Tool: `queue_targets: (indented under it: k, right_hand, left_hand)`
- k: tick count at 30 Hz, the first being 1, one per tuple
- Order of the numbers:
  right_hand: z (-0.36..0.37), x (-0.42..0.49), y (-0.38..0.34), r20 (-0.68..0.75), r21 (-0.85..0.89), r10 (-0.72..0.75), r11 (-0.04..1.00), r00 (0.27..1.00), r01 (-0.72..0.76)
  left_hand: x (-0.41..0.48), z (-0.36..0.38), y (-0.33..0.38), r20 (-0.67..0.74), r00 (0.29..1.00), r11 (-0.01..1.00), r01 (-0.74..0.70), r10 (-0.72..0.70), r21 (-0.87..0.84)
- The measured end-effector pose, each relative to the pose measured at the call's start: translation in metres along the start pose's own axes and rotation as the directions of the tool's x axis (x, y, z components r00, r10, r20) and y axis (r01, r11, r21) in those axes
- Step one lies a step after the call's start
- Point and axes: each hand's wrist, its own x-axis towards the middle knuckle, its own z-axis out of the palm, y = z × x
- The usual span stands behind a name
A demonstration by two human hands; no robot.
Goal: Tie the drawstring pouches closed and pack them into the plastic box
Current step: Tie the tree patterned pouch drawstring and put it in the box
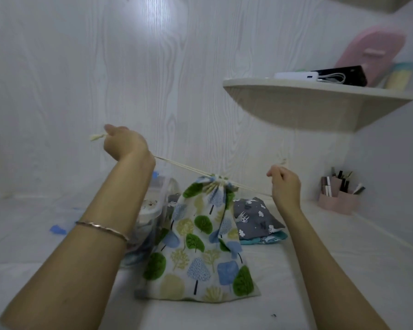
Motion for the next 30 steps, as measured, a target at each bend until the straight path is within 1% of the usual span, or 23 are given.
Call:
queue_targets:
  k: [1,2,3,4,5,6,7,8,9,10,12,14,16,17,19,20,22,23,24,25,27,28,30]
  right_hand:
    - [-0.004,-0.001,0.007,-0.017,-0.025,0.008,1.000,1.000,-0.009]
    - [-0.006,0.000,0.009,-0.026,-0.046,0.019,0.999,0.999,-0.020]
    - [-0.006,0.000,0.006,-0.015,-0.069,0.011,0.998,1.000,-0.012]
    - [-0.003,-0.001,-0.003,0.019,-0.088,-0.004,0.996,1.000,0.006]
    - [0.002,-0.003,-0.016,0.076,-0.077,-0.025,0.997,0.997,0.031]
    - [0.009,-0.008,-0.033,0.162,-0.044,-0.047,0.998,0.986,0.055]
    - [0.016,-0.015,-0.052,0.273,-0.027,-0.064,0.997,0.960,0.074]
    - [0.023,-0.023,-0.070,0.402,-0.033,-0.076,0.995,0.912,0.098]
    - [0.029,-0.031,-0.086,0.536,-0.067,-0.067,0.990,0.842,0.122]
    - [0.035,-0.039,-0.099,0.652,-0.110,-0.038,0.983,0.757,0.145]
    - [0.042,-0.051,-0.115,0.812,-0.112,0.028,0.988,0.582,0.108]
    - [0.041,-0.055,-0.115,0.901,0.000,0.054,0.992,0.431,-0.123]
    - [0.036,-0.053,-0.107,0.938,0.153,-0.003,0.901,0.348,-0.407]
    - [0.032,-0.052,-0.104,0.939,0.227,-0.045,0.828,0.342,-0.513]
    - [0.027,-0.050,-0.098,0.917,0.336,-0.114,0.739,0.383,-0.584]
    - [0.027,-0.049,-0.095,0.897,0.363,-0.124,0.755,0.424,-0.546]
    - [0.029,-0.051,-0.092,0.857,0.371,-0.111,0.810,0.503,-0.454]
    - [0.031,-0.051,-0.092,0.837,0.370,-0.085,0.816,0.541,-0.444]
    - [0.032,-0.051,-0.092,0.811,0.371,-0.049,0.814,0.583,-0.447]
    - [0.032,-0.051,-0.091,0.778,0.371,-0.012,0.815,0.628,-0.444]
    - [0.032,-0.047,-0.088,0.712,0.367,0.046,0.827,0.701,-0.427]
    - [0.031,-0.045,-0.086,0.693,0.368,0.061,0.826,0.718,-0.426]
    - [0.031,-0.043,-0.083,0.681,0.379,0.070,0.819,0.729,-0.432]
  left_hand:
    - [0.001,-0.004,0.003,0.057,0.998,1.000,0.011,-0.011,0.005]
    - [-0.002,-0.008,0.005,0.165,0.986,1.000,0.026,-0.024,-0.008]
    - [-0.010,-0.010,0.006,0.307,0.951,0.999,0.047,-0.041,-0.012]
    - [-0.022,-0.009,0.008,0.465,0.883,0.998,0.058,-0.067,0.035]
    - [-0.038,-0.005,0.010,0.619,0.776,0.990,0.052,-0.121,0.128]
    - [-0.055,0.000,0.012,0.744,0.639,0.973,0.031,-0.194,0.227]
    - [-0.070,0.006,0.015,0.827,0.497,0.956,0.017,-0.263,0.294]
    - [-0.083,0.011,0.017,0.872,0.382,0.946,0.023,-0.306,0.322]
    - [-0.093,0.018,0.017,0.892,0.312,0.943,0.047,-0.327,0.329]
    - [-0.100,0.024,0.018,0.899,0.288,0.944,0.089,-0.330,0.318]
    - [-0.103,0.036,0.011,0.897,0.308,0.943,0.208,-0.317,0.262]
    - [-0.094,0.043,0.000,0.873,0.393,0.943,0.277,-0.287,0.185]
    - [-0.077,0.045,-0.014,0.811,0.523,0.954,0.268,-0.262,0.136]
    - [-0.070,0.043,-0.020,0.769,0.581,0.955,0.266,-0.266,0.130]
    - [-0.059,0.040,-0.031,0.693,0.651,0.947,0.280,-0.310,0.161]
    - [-0.056,0.038,-0.036,0.675,0.654,0.938,0.281,-0.342,0.202]
    - [-0.057,0.029,-0.040,0.663,0.609,0.898,0.237,-0.435,0.372]
    - [-0.061,0.023,-0.041,0.670,0.560,0.859,0.169,-0.487,0.484]
    - [-0.067,0.018,-0.040,0.681,0.511,0.806,0.041,-0.525,0.591]
    - [-0.073,0.012,-0.039,0.691,0.485,0.736,-0.132,-0.536,0.664]
    - [-0.079,0.004,-0.038,0.728,0.510,0.618,-0.407,-0.458,0.673]
    - [-0.078,0.001,-0.038,0.757,0.517,0.623,-0.453,-0.400,0.638]
    - [-0.075,-0.003,-0.037,0.799,0.500,0.724,-0.407,-0.332,0.556]
